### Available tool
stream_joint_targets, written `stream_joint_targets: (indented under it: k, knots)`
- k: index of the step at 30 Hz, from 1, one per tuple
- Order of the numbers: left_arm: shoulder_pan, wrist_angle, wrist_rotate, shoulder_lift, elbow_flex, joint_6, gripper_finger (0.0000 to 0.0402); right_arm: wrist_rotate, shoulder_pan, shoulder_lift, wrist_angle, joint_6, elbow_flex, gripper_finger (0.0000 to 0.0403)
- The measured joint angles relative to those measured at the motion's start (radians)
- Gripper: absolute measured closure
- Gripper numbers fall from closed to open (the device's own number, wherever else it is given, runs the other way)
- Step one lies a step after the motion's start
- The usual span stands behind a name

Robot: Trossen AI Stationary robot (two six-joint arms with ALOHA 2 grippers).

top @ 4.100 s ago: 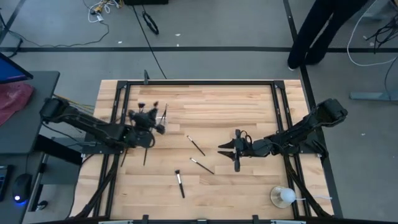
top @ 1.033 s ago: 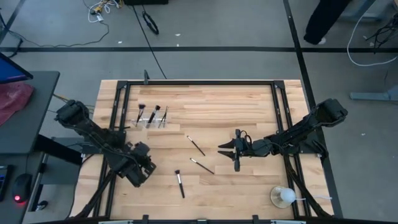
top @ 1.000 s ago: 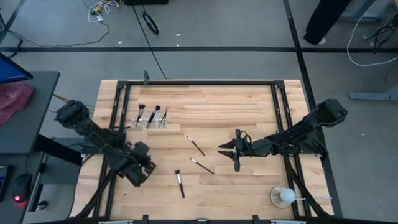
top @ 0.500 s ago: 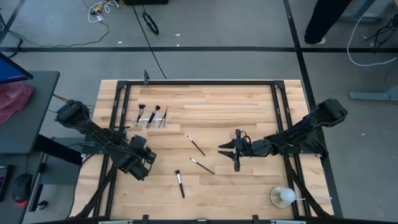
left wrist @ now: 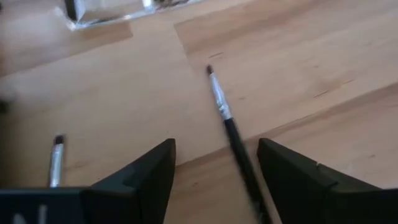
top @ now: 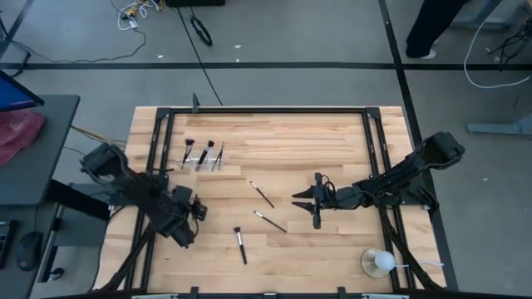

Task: Put items in baskets/containers
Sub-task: Put the eyeshadow brush into the transparent organizer

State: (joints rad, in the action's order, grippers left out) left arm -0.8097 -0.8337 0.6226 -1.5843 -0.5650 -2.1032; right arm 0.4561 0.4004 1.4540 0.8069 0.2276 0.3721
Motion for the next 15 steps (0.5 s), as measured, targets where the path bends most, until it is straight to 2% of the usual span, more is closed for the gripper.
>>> stream_joint_targets:
  k: [7,15]
  knots:
    - [-0.022,0.041,0.072,-0.128,-0.019,0.011,0.0220,0.000,0.000,0.000,0.000,0.005,0.000,0.0296]
    - [-0.100,0.057,0.077,-0.143,-0.017,-0.033,0.0323,0.000,0.000,0.000,0.001,0.019,0.000,0.0296]
